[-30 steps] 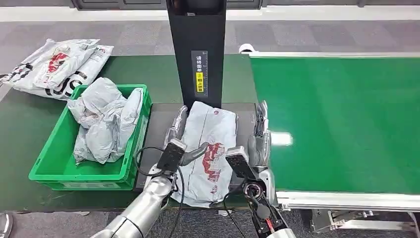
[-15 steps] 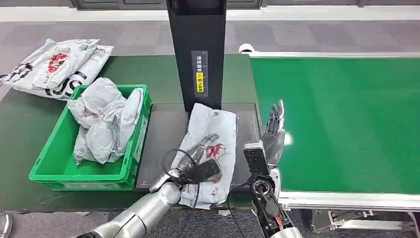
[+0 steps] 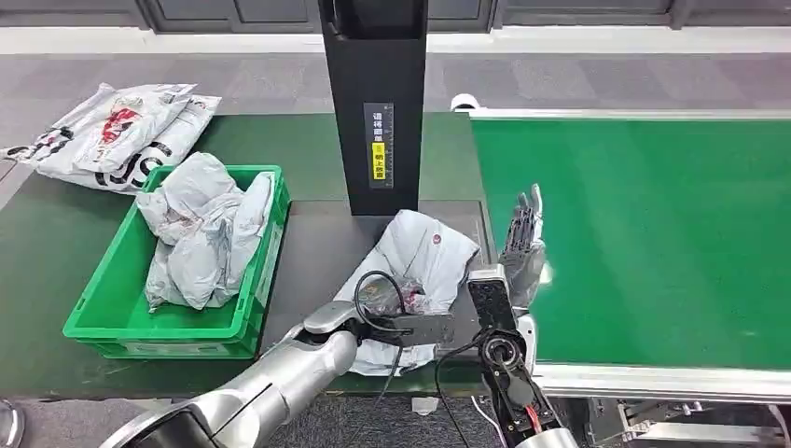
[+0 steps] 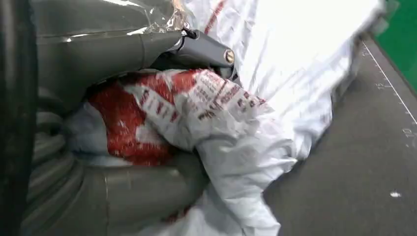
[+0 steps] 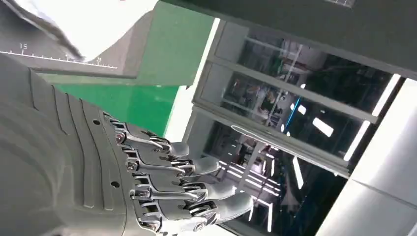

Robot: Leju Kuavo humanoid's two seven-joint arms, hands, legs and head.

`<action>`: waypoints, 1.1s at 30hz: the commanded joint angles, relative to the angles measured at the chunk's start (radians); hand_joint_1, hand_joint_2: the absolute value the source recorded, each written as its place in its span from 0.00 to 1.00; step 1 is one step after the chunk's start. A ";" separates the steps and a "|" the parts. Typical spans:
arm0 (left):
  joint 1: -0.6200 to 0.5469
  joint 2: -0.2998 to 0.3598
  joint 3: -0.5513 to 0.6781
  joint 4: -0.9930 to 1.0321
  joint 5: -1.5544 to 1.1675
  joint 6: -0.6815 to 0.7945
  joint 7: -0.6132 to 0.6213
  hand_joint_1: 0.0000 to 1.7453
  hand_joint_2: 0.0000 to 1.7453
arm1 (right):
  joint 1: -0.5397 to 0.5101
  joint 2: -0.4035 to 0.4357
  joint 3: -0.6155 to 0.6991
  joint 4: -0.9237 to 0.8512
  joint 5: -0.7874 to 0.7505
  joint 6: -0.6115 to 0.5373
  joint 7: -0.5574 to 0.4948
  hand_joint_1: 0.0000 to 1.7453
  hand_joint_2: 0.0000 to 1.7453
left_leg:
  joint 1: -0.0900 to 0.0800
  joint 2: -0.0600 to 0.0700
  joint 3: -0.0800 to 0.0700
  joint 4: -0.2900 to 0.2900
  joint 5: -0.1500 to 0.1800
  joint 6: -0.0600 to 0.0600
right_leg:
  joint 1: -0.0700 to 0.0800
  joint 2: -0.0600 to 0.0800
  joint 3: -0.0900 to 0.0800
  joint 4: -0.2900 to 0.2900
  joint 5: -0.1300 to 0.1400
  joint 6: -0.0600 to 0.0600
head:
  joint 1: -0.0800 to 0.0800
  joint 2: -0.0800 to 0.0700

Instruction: Moved the parcel from conveyor to table for the left to box.

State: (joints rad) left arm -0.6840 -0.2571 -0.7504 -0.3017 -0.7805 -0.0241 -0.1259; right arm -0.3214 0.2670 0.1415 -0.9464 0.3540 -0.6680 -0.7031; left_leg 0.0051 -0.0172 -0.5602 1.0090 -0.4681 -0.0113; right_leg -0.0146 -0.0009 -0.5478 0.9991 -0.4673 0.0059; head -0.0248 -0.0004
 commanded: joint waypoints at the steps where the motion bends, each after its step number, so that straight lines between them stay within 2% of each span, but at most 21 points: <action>1: 0.050 0.033 -0.037 0.086 -0.008 -0.006 0.007 1.00 1.00 | -0.009 -0.024 0.002 0.015 0.011 0.004 0.005 0.00 0.00 | 0.000 0.004 -0.005 -0.003 0.004 0.000 | 0.000 0.003 -0.009 -0.003 0.005 -0.001 | 0.000 0.000; 3: 0.051 0.031 -0.033 0.082 -0.016 0.029 0.006 1.00 1.00 | -0.001 -0.022 -0.003 0.005 0.014 0.009 0.005 0.00 0.00 | 0.000 0.004 0.003 -0.002 0.004 -0.001 | 0.000 0.004 -0.007 -0.001 0.004 -0.001 | 0.000 0.000; 4: 0.050 0.028 -0.024 0.079 -0.017 0.061 0.002 1.00 1.00 | 0.005 -0.022 -0.006 0.000 0.019 0.009 0.005 0.00 0.00 | 0.000 0.006 0.002 -0.004 0.005 -0.001 | 0.000 0.005 -0.008 -0.003 0.006 -0.001 | 0.000 0.000; 5: 0.047 0.026 -0.010 0.073 -0.015 0.124 -0.013 1.00 1.00 | 0.013 -0.021 -0.010 -0.007 0.022 0.009 0.005 0.00 0.00 | 0.000 0.003 0.006 -0.001 0.002 -0.001 | 0.000 0.003 -0.003 0.000 0.002 -0.001 | 0.000 0.000; 6: 0.041 0.021 0.011 0.066 -0.015 0.214 -0.034 1.00 1.00 | 0.024 -0.020 -0.014 -0.019 0.027 0.010 0.005 0.00 0.00 | 0.000 0.005 0.003 -0.003 0.005 -0.001 | 0.000 0.004 -0.007 -0.002 0.005 -0.001 | 0.000 0.000; 9: 0.022 -0.007 0.170 0.013 0.071 0.489 -0.163 1.00 1.00 | 0.068 -0.018 -0.035 -0.061 0.042 0.009 0.005 0.00 0.00 | 0.001 0.007 -0.002 -0.007 0.009 -0.001 | 0.001 0.005 -0.012 -0.007 0.010 -0.002 | 0.000 0.000; 10: 0.009 -0.014 0.220 0.004 0.093 0.564 -0.223 1.00 1.00 | 0.080 -0.016 -0.042 -0.071 0.045 0.013 0.005 0.00 0.00 | 0.001 0.003 -0.002 -0.005 0.008 -0.001 | 0.001 0.001 -0.011 -0.005 0.008 -0.001 | 0.000 0.000; 11: 0.001 -0.022 0.303 -0.036 0.148 0.615 -0.306 1.00 1.00 | 0.088 -0.014 -0.047 -0.074 0.050 0.015 0.005 0.00 0.00 | 0.001 0.002 -0.003 -0.004 0.008 -0.001 | 0.001 0.000 -0.012 -0.004 0.008 -0.001 | 0.000 0.000; 12: -0.006 -0.022 0.349 -0.064 0.161 0.639 -0.351 1.00 1.00 | 0.084 -0.012 -0.049 -0.064 0.054 0.011 0.005 0.00 0.00 | 0.001 0.005 -0.007 -0.008 0.011 -0.001 | 0.002 0.002 -0.016 -0.009 0.012 -0.002 | 0.000 0.000; 14: 0.007 -0.017 0.443 -0.157 0.146 0.722 -0.415 1.00 1.00 | 0.075 -0.010 -0.051 -0.045 0.053 0.009 0.005 0.00 0.00 | 0.002 0.001 -0.006 0.001 0.005 -0.001 | 0.002 -0.001 -0.015 0.000 0.005 -0.002 | 0.000 0.000; 17: 0.080 -0.090 0.813 -0.448 -0.189 0.722 -0.539 1.00 1.00 | 0.059 -0.010 -0.038 -0.019 0.042 -0.011 0.005 0.00 0.00 | 0.001 0.001 -0.012 0.001 0.007 -0.002 | 0.002 0.000 -0.022 0.001 0.006 -0.002 | 0.000 0.000; 19: 0.152 -0.092 0.855 -0.758 -0.293 0.722 -0.511 1.00 1.00 | 0.056 -0.010 -0.030 -0.011 0.036 -0.027 0.005 0.00 0.00 | 0.001 0.002 -0.015 0.001 0.007 -0.002 | 0.001 0.002 -0.024 0.001 0.007 0.000 | 0.000 0.000; 22: 0.182 -0.092 0.942 -0.940 -0.304 0.722 -0.537 1.00 1.00 | 0.058 -0.013 -0.033 -0.005 0.028 -0.028 0.005 0.00 0.00 | 0.001 0.009 -0.017 0.001 0.007 -0.002 | 0.001 0.008 -0.028 0.001 0.008 0.000 | 0.000 0.000; 26: 0.162 -0.092 1.082 -0.919 -0.209 0.722 -0.572 1.00 1.00 | 0.073 -0.004 -0.057 -0.020 0.040 -0.030 0.005 0.00 0.00 | 0.000 0.016 -0.016 -0.001 0.006 -0.004 | 0.000 0.016 -0.032 0.002 0.009 -0.002 | 0.000 0.000; 30: 0.151 -0.092 1.180 -0.940 -0.316 0.722 -0.572 1.00 1.00 | 0.081 -0.004 -0.072 -0.030 0.043 -0.028 0.005 0.00 0.00 | 0.000 0.012 -0.017 0.000 0.006 -0.004 | 0.002 0.012 -0.032 0.003 0.008 -0.002 | 0.000 0.000; 33: 0.108 -0.092 1.309 -0.854 -0.476 0.722 -0.538 1.00 1.00 | 0.086 0.004 -0.096 -0.048 0.056 -0.023 0.005 0.00 0.00 | 0.001 0.012 -0.018 0.000 0.007 -0.005 | 0.003 0.012 -0.032 0.003 0.008 -0.002 | 0.000 0.000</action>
State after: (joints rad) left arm -0.5166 -0.3334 0.2249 -1.1852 -1.0756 0.7031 -0.6947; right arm -0.2255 0.2659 0.1251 -0.9957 0.3983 -0.7012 -0.7027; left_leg 0.0070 -0.0081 -0.5789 1.0093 -0.4614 -0.0167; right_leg -0.0113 0.0092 -0.5796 1.0025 -0.4600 0.0037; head -0.0252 -0.0004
